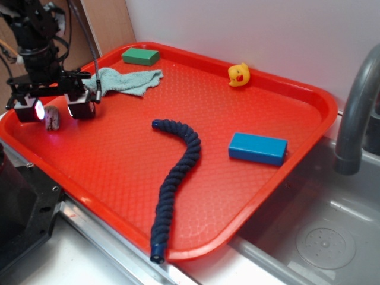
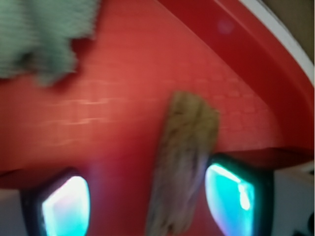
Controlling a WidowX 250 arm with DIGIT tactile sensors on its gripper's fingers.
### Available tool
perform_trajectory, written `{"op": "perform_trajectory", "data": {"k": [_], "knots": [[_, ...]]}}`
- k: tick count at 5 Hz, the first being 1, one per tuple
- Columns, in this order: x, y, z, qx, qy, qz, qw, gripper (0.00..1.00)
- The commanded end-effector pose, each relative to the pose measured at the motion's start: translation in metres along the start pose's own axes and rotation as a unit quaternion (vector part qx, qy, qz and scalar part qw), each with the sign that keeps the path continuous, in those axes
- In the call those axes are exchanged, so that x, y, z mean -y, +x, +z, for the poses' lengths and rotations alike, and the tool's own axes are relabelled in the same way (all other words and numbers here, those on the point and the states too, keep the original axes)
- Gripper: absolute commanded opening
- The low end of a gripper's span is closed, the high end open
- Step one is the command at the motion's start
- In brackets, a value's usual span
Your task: Grab the wood chip.
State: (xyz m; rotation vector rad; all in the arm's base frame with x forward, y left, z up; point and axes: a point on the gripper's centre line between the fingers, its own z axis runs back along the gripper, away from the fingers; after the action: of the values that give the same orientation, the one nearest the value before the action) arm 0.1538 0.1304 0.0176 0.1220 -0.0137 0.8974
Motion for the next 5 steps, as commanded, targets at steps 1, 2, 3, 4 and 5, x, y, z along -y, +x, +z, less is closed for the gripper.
{"op": "perform_trajectory", "data": {"k": [1, 2, 3, 4, 5], "knots": [[-0.008, -0.006, -0.006, 0.003, 0.014, -0.023, 1.0, 0.0], [-0.004, -0.009, -0.002, 0.032, -0.034, -0.062, 0.997, 0.0], [0.005, -0.015, 0.009, 0.056, -0.092, -0.104, 0.989, 0.0], [0.028, -0.022, 0.043, 0.064, -0.126, -0.193, 0.971, 0.0], [0.067, -0.033, 0.099, 0.029, -0.163, -0.294, 0.941, 0.0]]}}
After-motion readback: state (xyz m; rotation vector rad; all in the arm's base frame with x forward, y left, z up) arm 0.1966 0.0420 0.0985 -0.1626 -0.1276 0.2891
